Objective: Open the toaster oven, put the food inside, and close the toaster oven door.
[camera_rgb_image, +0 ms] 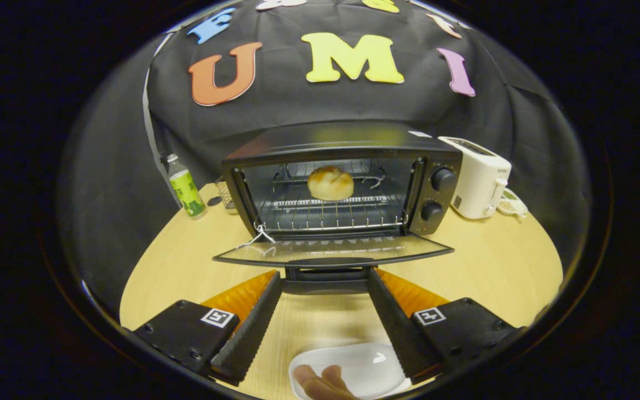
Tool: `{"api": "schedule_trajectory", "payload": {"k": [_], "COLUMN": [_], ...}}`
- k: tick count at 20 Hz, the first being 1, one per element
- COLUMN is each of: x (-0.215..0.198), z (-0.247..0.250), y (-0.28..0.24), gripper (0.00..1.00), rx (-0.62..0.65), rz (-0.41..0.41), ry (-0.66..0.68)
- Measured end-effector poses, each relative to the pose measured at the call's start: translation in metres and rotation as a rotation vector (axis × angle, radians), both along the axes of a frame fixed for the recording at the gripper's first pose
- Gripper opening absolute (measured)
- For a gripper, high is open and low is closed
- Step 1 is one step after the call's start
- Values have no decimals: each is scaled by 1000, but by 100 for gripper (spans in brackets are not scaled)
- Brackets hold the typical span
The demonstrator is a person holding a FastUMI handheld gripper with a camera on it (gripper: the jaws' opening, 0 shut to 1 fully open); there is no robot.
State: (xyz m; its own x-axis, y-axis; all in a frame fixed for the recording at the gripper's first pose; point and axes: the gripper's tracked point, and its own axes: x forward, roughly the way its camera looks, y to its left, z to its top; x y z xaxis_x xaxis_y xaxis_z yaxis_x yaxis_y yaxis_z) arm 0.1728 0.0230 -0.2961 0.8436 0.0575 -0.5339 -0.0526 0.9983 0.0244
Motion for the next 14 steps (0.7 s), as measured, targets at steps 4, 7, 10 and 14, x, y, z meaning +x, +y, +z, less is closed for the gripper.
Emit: {"api": "schedule_trajectory", "payload": {"k": [4, 7, 10, 14], "x": [7, 12, 23, 33], "z": [7, 15, 28, 40], "y": [1, 3, 4, 5], "gripper": [100, 100, 100, 100], "rx": [-45, -67, -72, -46], "rz": [-20, -28, -15, -6], "ry": [-52, -96, -173, -232]}}
